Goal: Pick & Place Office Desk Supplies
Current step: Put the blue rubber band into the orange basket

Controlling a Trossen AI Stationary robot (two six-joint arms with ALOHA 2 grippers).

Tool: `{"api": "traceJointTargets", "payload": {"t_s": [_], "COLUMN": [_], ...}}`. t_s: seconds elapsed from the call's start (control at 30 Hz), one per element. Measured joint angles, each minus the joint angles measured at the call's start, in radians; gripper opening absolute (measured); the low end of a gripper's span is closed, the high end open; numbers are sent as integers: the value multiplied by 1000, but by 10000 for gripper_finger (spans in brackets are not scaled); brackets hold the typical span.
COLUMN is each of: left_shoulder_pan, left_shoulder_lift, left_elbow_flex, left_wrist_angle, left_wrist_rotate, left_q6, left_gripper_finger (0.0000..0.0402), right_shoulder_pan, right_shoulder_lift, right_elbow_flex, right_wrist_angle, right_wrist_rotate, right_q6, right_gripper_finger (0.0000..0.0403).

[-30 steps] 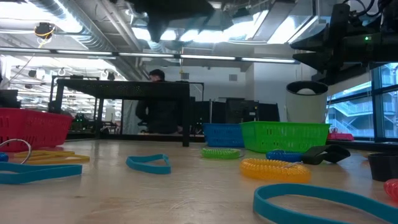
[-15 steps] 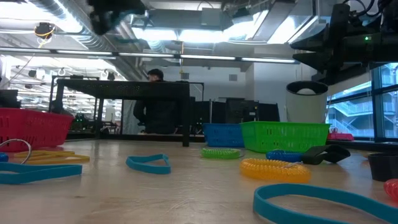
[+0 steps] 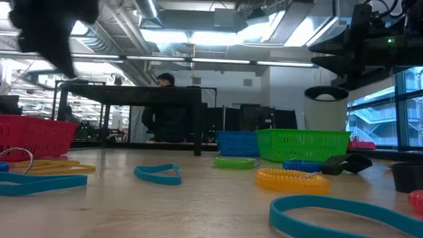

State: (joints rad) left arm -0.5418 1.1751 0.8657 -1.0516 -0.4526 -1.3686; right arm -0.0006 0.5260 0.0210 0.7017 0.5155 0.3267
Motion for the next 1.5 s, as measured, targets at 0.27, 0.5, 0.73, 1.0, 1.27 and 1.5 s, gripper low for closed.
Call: {"api": "traceJointTargets", "payload": {"t_s": [0.27,0.5,0.73,1.0,1.27,1.5], "left_shoulder_pan": [-7,-7,-7,-7,-7,-7], "left_shoulder_lift": [0,1,1,14,13,13], "left_elbow_flex": [-111,-160,-160,-220,-236,-236], "left_wrist_angle": [-106,-96,-60,98,114,117], "left_wrist_rotate": [84,108,99,81,87,109], "left_q6": [-261,-297,-297,-270,-270,-270], "left_gripper_finger": [3,4,4,4,7,43], "right_shoulder_pan": [0,0,0,0,0,0], "right_shoulder_lift": [0,0,0,0,0,0], "right_elbow_flex": [0,0,0,0,0,0], "right_wrist_angle": [0,0,0,0,0,0], "right_wrist_rotate": [0,0,0,0,0,0], "right_q6": [0,0,0,0,0,0], "right_gripper_finger": [166,166,166,166,166,166]}}
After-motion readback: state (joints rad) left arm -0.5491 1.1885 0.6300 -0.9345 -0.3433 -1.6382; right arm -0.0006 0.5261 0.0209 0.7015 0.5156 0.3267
